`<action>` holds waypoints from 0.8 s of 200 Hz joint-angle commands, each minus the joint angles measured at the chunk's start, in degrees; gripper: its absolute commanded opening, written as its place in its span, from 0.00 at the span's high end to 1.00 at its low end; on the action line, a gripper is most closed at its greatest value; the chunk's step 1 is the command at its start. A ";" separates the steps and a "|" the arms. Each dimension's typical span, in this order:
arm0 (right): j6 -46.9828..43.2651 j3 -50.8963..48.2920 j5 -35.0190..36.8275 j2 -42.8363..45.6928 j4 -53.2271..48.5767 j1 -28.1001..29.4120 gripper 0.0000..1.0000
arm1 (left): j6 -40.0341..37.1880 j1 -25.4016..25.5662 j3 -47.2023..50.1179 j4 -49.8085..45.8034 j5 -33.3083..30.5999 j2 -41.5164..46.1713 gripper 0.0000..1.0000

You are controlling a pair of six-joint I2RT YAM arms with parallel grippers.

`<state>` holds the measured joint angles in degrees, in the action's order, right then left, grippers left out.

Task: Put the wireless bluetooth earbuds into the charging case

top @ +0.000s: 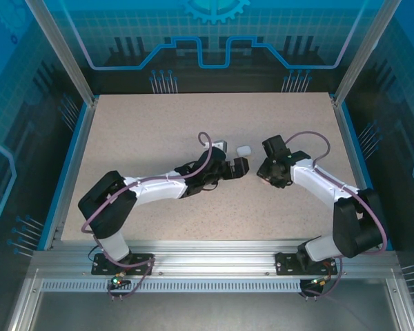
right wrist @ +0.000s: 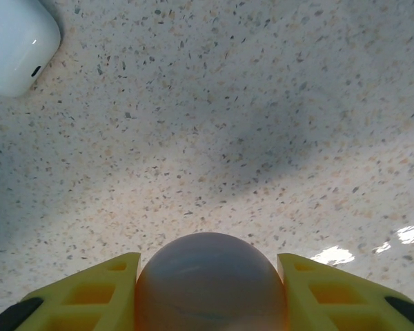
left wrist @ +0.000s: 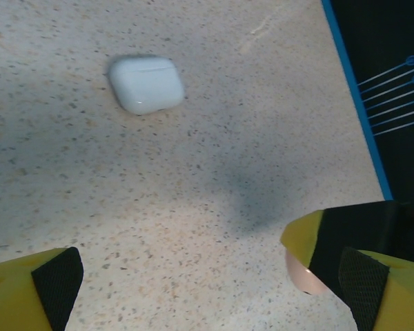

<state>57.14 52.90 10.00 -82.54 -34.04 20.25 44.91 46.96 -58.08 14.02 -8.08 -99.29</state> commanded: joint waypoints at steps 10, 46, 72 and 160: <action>8.46 -0.75 -4.11 -0.85 2.29 -1.47 0.60 | 1.95 0.61 5.26 11.72 2.80 -0.56 0.01; 15.81 -2.19 -7.46 -2.74 6.08 -2.41 0.60 | 5.65 1.00 11.11 21.97 2.59 -2.26 0.01; 20.08 -4.81 -9.85 -4.52 8.81 -2.89 0.60 | 6.16 2.06 12.63 26.79 2.44 -4.50 0.01; 23.45 -3.27 -12.36 -4.35 10.27 -2.96 0.60 | 6.90 3.85 10.62 32.65 5.46 -11.64 0.17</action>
<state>78.89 48.01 -1.21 -88.12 -23.88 17.93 51.18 50.30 -46.02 42.48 -4.32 -108.84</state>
